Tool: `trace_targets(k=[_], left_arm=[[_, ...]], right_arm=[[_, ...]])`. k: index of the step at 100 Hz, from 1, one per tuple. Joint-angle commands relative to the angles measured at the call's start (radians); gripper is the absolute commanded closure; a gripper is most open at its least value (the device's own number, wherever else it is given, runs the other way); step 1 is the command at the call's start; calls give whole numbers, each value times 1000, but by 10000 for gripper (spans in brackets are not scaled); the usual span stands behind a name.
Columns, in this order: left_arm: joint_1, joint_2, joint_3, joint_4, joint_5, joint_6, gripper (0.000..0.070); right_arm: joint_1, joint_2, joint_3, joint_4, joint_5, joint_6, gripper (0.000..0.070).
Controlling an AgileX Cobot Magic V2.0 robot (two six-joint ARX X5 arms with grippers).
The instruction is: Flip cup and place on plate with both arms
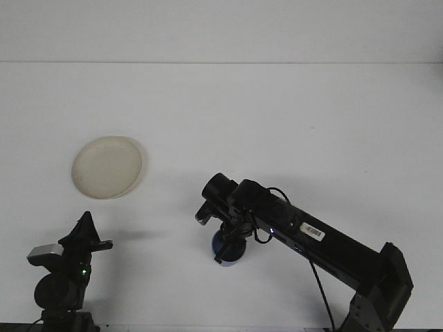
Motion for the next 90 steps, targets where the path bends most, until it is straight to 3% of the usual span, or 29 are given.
trace_targets(k=[1, 7, 28, 40, 61, 75, 90], left_arm=[[1, -1, -20, 10, -7, -6, 686], [1, -1, -20, 10, -7, -6, 686], [1, -1, -13, 11, -6, -7, 686], [1, -1, 1, 10, 35, -11, 687], [1, -1, 40, 8, 124, -111, 688], [1, 10, 96, -13, 234, -111, 688], [1, 89, 200, -79, 294, -107, 685]], right_arm=[[11, 26, 28, -1, 0, 3, 466], [11, 26, 28, 0, 0, 2, 379], [1, -11, 97, -25, -22, -6, 379], [-16, -79, 167, -20, -21, -6, 379], [-93, -252, 191, 142, -19, -5, 379], [-166, -384, 130, 265, -18, -4, 382], [-243, -574, -92, 458, 27, 5, 382]])
